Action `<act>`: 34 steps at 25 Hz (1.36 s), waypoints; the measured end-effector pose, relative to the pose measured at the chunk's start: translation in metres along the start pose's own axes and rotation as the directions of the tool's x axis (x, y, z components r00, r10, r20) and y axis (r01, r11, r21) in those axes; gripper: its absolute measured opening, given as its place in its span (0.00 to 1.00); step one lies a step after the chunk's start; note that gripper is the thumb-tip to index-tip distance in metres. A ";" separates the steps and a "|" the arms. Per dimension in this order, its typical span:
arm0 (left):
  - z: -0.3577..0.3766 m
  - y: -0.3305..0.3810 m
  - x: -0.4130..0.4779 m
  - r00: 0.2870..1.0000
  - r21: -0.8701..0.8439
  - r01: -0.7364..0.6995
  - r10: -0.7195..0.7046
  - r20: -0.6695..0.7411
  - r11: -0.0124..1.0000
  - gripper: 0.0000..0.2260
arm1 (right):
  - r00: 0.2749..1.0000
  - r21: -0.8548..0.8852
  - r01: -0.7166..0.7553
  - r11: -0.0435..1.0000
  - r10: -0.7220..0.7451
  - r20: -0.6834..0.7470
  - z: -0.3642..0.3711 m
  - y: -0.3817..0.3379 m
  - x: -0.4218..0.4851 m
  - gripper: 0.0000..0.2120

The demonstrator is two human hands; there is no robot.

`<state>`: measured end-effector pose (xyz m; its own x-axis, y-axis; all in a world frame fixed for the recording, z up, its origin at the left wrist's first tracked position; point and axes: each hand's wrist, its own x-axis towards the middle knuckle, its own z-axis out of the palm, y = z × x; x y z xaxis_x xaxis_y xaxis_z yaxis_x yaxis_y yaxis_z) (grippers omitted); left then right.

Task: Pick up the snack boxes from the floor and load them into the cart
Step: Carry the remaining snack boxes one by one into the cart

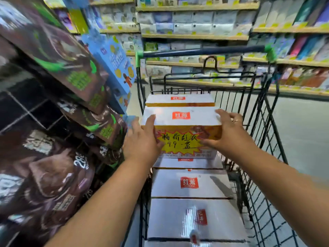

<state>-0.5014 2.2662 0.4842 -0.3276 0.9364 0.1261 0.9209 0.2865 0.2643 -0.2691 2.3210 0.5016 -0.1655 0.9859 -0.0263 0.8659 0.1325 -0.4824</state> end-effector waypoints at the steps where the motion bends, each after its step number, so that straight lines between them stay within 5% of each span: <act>1: -0.015 0.003 -0.005 1.000 0.028 0.016 -0.016 0.019 0.999 0.43 | 0.999 -0.029 0.006 1.000 -0.005 0.040 -0.018 -0.006 -0.006 0.48; 9: -0.227 0.048 -0.072 0.980 -0.057 -0.153 0.144 -0.136 0.987 0.44 | 0.970 -0.123 0.245 0.962 -0.242 0.036 -0.202 -0.122 -0.096 0.47; 14: -0.367 0.051 -0.164 0.910 -0.072 -0.258 0.217 -0.354 0.964 0.43 | 0.859 -0.095 0.509 0.855 -0.512 0.000 -0.276 -0.218 -0.196 0.46; 26: -0.617 -0.082 -0.521 0.815 0.144 0.129 -0.022 -0.579 0.981 0.46 | 0.362 0.095 0.928 0.359 -0.932 -0.020 -0.306 -0.427 -0.499 0.51; 31: -0.653 -0.118 -0.677 0.721 0.185 0.438 -0.222 -0.656 0.880 0.45 | 0.097 0.211 0.973 0.093 -0.995 -0.009 -0.280 -0.498 -0.619 0.52; 34: -0.661 -0.118 -0.766 0.616 0.193 0.626 -0.327 -0.716 0.755 0.45 | -0.129 0.301 0.945 -0.128 -0.992 -0.016 -0.271 -0.528 -0.690 0.51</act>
<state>-0.4984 1.3809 0.9880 -0.6548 0.3379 0.6761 0.5314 0.8419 0.0938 -0.4844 1.5990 1.0123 -0.8296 -0.2567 0.4958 -0.4089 0.8840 -0.2265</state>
